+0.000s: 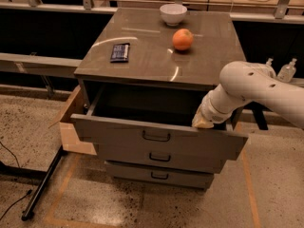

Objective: Open top drawer

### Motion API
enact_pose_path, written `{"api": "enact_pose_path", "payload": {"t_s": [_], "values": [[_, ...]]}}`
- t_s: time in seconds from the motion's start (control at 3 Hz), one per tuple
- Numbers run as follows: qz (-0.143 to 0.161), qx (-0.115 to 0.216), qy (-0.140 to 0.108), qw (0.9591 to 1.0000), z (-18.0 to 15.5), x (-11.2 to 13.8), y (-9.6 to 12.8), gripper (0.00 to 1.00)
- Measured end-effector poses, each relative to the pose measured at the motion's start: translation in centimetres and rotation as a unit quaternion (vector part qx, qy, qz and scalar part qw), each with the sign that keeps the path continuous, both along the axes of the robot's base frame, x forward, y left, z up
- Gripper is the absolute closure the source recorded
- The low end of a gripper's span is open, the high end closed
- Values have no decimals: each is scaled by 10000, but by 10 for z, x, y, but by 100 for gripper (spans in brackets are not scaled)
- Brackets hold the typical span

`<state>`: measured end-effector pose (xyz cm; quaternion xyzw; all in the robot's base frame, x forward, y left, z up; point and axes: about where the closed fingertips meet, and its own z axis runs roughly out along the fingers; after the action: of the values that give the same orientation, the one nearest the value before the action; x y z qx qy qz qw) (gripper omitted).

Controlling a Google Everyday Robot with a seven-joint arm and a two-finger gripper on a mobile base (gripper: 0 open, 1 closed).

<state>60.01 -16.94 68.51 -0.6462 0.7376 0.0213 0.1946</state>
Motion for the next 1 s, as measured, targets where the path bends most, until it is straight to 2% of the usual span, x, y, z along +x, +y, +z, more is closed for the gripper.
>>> {"api": "enact_pose_path", "payload": {"t_s": [0.33, 0.67, 1.0], "values": [[117, -70, 417, 9990, -6, -26, -4, 100], [84, -180, 838, 9963, -9, -65, -12, 100], [-40, -303, 1371, 9901, -8, -116, -22, 100]]}}
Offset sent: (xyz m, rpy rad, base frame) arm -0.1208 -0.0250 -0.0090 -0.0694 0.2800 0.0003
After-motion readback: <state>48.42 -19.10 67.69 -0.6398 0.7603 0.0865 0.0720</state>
